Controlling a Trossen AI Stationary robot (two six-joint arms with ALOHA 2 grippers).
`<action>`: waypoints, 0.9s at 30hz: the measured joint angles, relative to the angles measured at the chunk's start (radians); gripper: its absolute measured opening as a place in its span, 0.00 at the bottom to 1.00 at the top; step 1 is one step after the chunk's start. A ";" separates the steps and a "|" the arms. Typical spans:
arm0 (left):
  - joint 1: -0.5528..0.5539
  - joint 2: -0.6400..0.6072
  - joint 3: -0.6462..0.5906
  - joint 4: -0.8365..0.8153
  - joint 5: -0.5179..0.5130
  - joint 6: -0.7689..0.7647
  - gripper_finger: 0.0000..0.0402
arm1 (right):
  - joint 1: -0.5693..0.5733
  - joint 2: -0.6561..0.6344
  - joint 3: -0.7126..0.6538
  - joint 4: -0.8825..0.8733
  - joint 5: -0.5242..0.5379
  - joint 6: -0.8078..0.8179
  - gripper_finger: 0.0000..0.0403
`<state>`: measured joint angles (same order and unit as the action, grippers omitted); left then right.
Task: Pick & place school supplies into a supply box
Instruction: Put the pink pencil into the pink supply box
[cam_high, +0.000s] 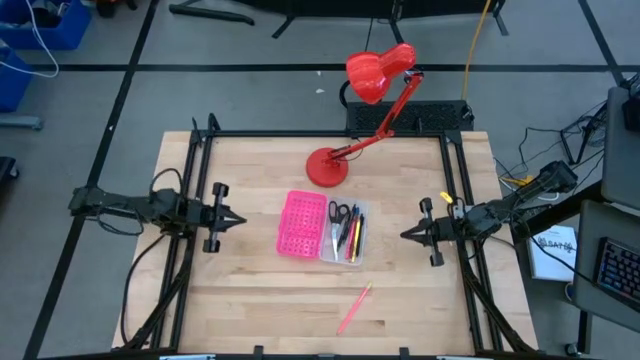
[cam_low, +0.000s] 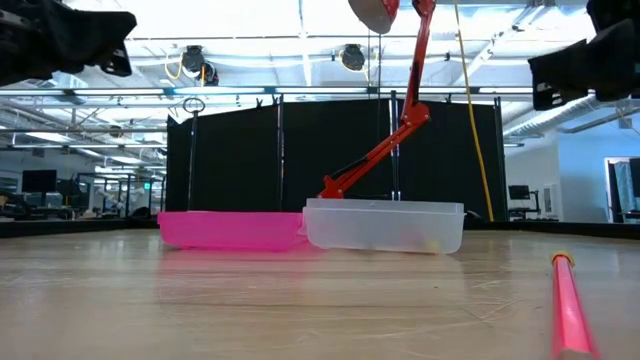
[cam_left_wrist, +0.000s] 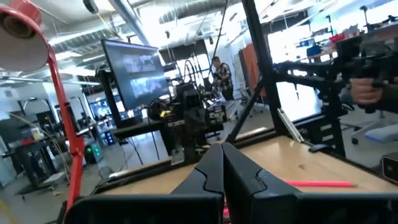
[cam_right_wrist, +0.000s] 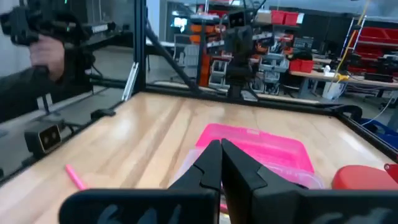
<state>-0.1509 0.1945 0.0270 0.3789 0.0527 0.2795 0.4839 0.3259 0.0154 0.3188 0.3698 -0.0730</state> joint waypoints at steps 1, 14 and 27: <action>0.000 -0.019 0.000 -0.019 0.000 0.003 0.01 | 0.000 0.000 0.000 -0.004 0.000 -0.010 0.00; 0.000 -0.034 0.000 -0.073 -0.264 -0.114 0.12 | 0.000 0.439 0.456 -0.652 -0.025 0.256 0.00; 0.000 -0.023 0.000 -0.083 -0.263 -0.215 0.12 | 0.002 1.153 1.054 -1.027 -0.347 0.173 0.00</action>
<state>-0.1509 0.1711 0.0269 0.2962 -0.2108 0.0645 0.4854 1.4785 1.0697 -0.7082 0.0229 0.1003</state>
